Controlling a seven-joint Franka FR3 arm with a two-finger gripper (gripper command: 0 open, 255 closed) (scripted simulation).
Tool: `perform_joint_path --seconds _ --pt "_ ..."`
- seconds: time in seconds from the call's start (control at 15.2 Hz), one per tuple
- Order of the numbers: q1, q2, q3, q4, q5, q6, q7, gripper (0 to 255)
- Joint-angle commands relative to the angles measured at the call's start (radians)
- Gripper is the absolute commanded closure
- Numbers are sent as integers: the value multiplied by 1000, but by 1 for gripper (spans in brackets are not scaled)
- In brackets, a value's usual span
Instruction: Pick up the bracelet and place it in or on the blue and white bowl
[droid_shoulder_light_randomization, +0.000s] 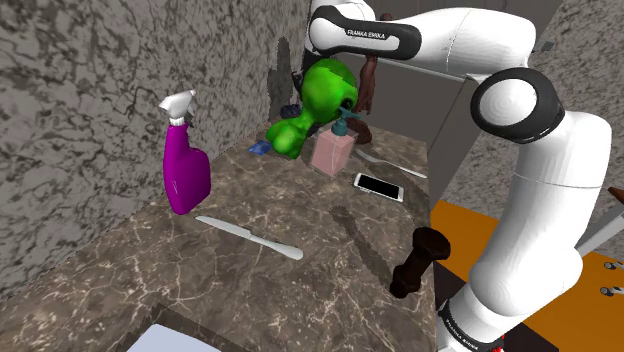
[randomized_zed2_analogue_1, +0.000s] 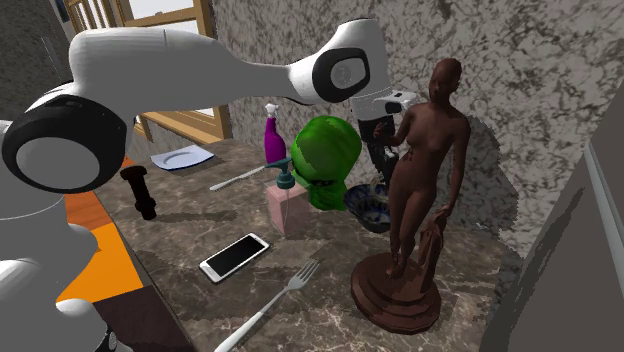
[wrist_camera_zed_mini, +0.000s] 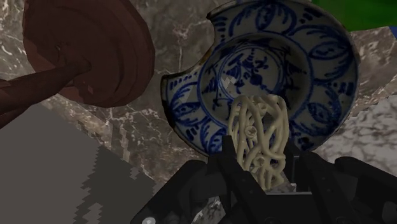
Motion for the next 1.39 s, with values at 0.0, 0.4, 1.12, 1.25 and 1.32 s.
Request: perform_joint_path --seconds 0.0,0.4,1.12,1.25,1.32 --pt "-1 -1 0 -7 0 6 0 255" --pt "-1 -1 0 -7 0 6 0 255" --pt "15 -18 8 93 7 -109 -10 0" --pt "15 -18 8 93 7 -109 -10 0" --pt "15 -18 8 93 7 -109 -10 0"
